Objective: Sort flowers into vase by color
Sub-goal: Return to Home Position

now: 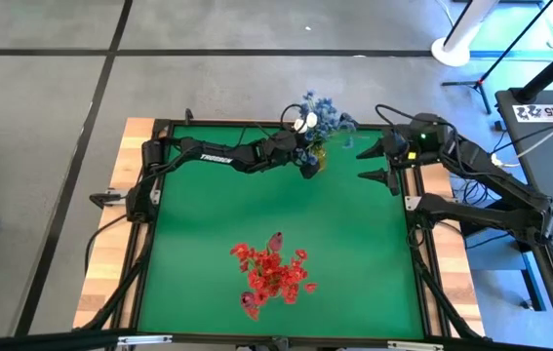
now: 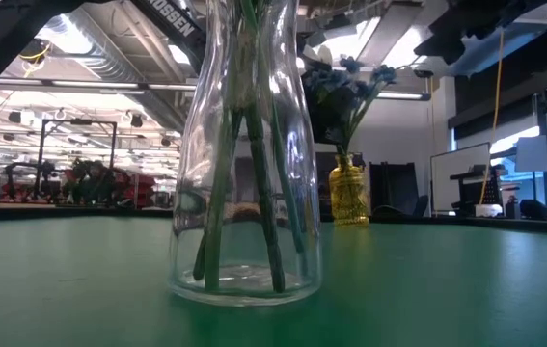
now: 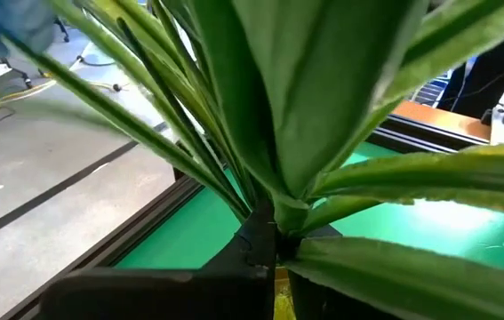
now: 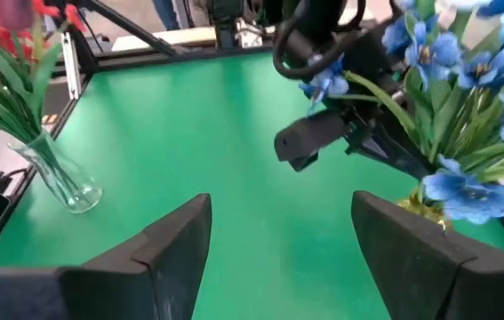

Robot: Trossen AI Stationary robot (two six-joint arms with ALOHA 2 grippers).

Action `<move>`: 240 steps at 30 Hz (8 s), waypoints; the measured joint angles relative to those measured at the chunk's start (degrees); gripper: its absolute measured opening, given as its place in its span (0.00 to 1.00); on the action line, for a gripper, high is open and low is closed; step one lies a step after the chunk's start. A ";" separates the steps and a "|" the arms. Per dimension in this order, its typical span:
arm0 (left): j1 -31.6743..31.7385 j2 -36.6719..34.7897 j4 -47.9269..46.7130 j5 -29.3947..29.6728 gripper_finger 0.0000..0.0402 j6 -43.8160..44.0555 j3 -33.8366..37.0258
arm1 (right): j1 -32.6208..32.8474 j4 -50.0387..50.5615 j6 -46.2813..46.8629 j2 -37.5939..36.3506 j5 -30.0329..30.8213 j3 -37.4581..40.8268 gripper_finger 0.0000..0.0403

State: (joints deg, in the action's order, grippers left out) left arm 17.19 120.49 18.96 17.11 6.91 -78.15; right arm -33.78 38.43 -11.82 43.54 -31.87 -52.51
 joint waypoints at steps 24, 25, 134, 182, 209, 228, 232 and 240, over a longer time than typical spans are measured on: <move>-0.81 -6.79 -17.58 -2.64 0.37 -3.36 0.57 | 0.00 1.71 1.05 -3.93 1.50 0.00 0.67; -0.93 -6.73 -17.83 -2.71 0.39 -3.16 0.59 | 0.00 1.69 1.05 -3.93 1.50 0.00 0.67; -11.85 -98.53 2.45 -7.44 0.00 5.71 70.92 | 37.18 -39.61 5.46 -36.37 37.69 39.66 0.02; -11.85 -98.49 7.19 -15.11 0.00 9.10 77.75 | 37.13 -39.97 8.48 -43.29 33.76 52.00 0.02; -11.85 -98.49 7.19 -15.07 0.00 9.10 77.75 | 37.13 -40.00 8.53 -43.29 33.76 52.06 0.02; -11.85 -98.49 7.20 -15.05 0.00 9.10 77.72 | 37.13 -40.02 8.53 -43.29 33.78 52.06 0.02; -11.85 -98.49 7.21 -15.05 0.00 9.10 77.72 | 37.13 -40.02 8.53 -43.29 33.78 52.09 0.02; -11.85 -98.49 7.20 -15.07 0.00 9.10 77.72 | 37.13 -40.02 8.53 -43.29 33.78 52.09 0.02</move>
State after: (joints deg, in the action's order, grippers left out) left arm 5.34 22.00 26.16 2.05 16.01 -0.43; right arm 3.36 -1.58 -3.29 0.25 1.91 -0.43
